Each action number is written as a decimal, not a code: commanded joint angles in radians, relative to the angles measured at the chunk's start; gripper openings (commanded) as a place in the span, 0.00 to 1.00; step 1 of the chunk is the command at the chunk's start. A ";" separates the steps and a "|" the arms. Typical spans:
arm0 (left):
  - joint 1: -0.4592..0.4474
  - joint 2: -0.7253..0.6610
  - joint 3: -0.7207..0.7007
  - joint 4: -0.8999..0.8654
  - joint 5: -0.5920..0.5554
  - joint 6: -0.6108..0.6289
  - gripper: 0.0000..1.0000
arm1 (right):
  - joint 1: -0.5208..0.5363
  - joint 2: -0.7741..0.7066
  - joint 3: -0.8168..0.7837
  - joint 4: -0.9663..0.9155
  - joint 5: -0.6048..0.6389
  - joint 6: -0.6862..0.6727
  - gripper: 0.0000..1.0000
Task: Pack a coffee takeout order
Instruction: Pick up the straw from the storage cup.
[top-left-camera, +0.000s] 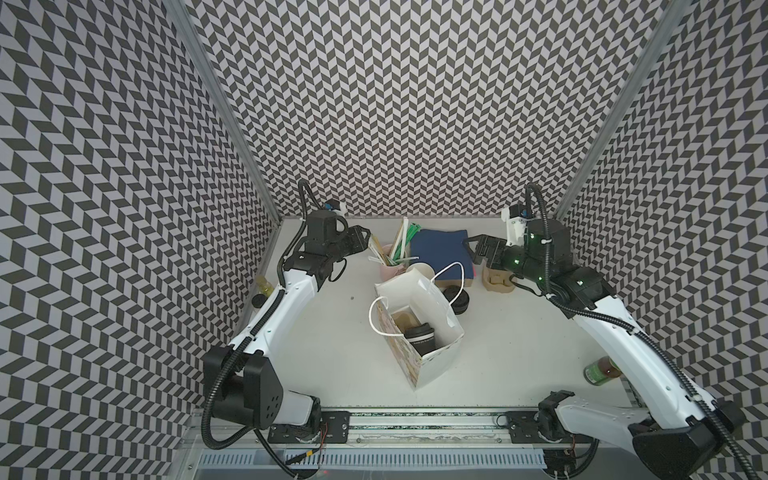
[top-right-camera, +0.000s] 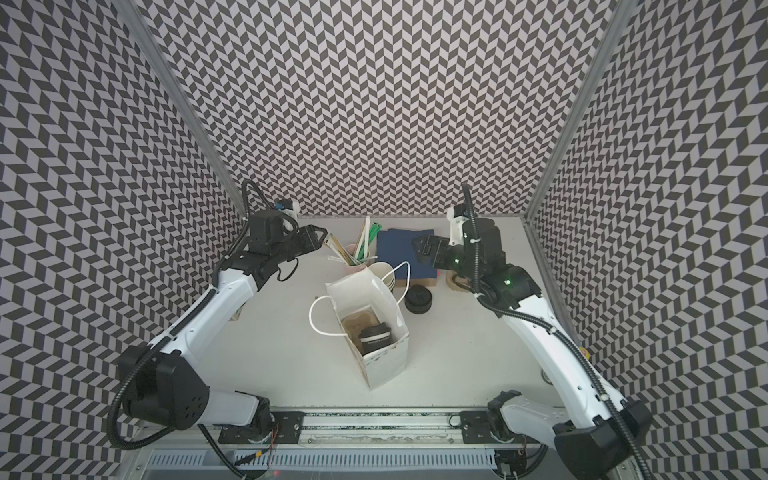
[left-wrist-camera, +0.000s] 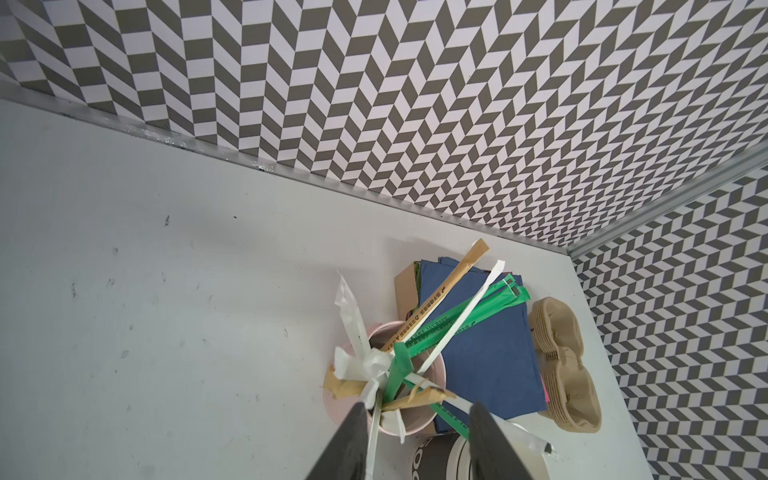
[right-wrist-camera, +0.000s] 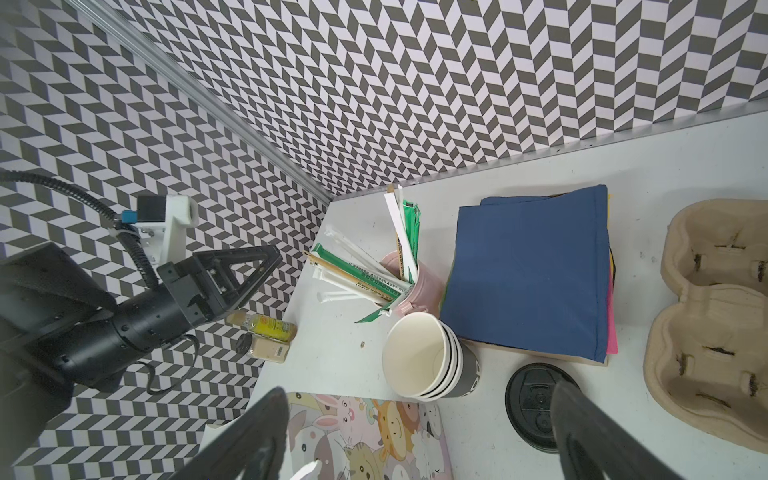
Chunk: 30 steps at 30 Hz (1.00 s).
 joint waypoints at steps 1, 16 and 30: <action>-0.021 -0.079 -0.102 0.027 -0.055 -0.066 0.42 | -0.002 -0.029 -0.004 0.060 -0.017 -0.006 0.96; -0.022 -0.020 -0.182 0.130 -0.019 -0.133 0.40 | -0.002 -0.053 -0.028 0.084 -0.043 0.007 0.96; -0.031 0.052 -0.152 0.144 0.003 -0.141 0.26 | -0.002 -0.073 -0.032 0.084 -0.061 0.008 0.96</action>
